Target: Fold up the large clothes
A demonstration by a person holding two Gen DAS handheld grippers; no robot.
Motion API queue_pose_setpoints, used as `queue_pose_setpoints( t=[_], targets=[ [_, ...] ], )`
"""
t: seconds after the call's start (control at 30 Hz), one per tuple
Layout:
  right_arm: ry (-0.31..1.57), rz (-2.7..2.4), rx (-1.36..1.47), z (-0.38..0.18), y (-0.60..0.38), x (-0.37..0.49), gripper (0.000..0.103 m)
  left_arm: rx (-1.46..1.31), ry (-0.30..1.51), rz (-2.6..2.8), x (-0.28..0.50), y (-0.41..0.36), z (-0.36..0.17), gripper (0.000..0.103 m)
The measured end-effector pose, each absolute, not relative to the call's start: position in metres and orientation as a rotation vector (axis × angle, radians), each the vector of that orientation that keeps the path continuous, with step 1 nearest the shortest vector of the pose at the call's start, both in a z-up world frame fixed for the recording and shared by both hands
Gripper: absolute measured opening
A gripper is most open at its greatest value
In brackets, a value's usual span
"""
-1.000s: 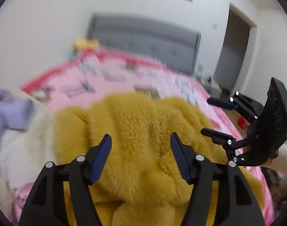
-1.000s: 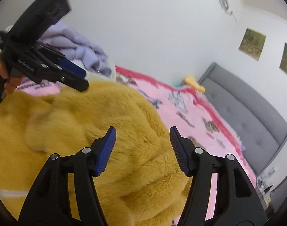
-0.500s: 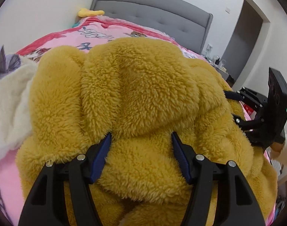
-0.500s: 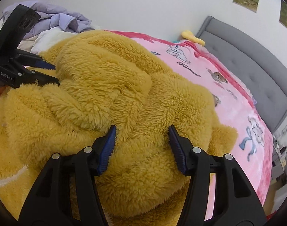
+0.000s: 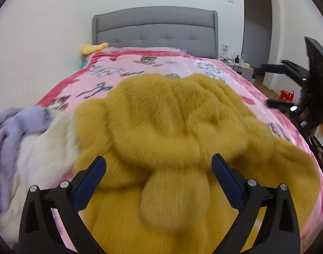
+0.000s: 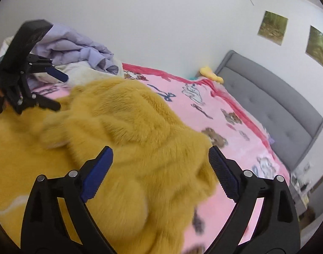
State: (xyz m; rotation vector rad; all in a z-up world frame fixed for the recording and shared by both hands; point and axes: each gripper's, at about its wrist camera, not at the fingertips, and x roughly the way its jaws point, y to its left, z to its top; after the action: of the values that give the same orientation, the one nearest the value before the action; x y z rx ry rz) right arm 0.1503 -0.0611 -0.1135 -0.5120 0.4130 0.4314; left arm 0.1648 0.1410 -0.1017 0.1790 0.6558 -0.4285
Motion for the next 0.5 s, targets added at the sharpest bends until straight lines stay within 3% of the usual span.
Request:
queue_pose_setpoints(
  t=[0.17,0.5],
  targets=[
    [0.554,0.297,-0.397,-0.121,-0.104,0.069,0.090,0.099,0.687,-0.394,0.102,0.196,-0.101,0.098],
    [0.715,0.045,-0.255,-0.190,-0.127,-0.041,0.090,0.033,0.866,-0.346,0.026,0.261,-0.156,0.098]
  ],
)
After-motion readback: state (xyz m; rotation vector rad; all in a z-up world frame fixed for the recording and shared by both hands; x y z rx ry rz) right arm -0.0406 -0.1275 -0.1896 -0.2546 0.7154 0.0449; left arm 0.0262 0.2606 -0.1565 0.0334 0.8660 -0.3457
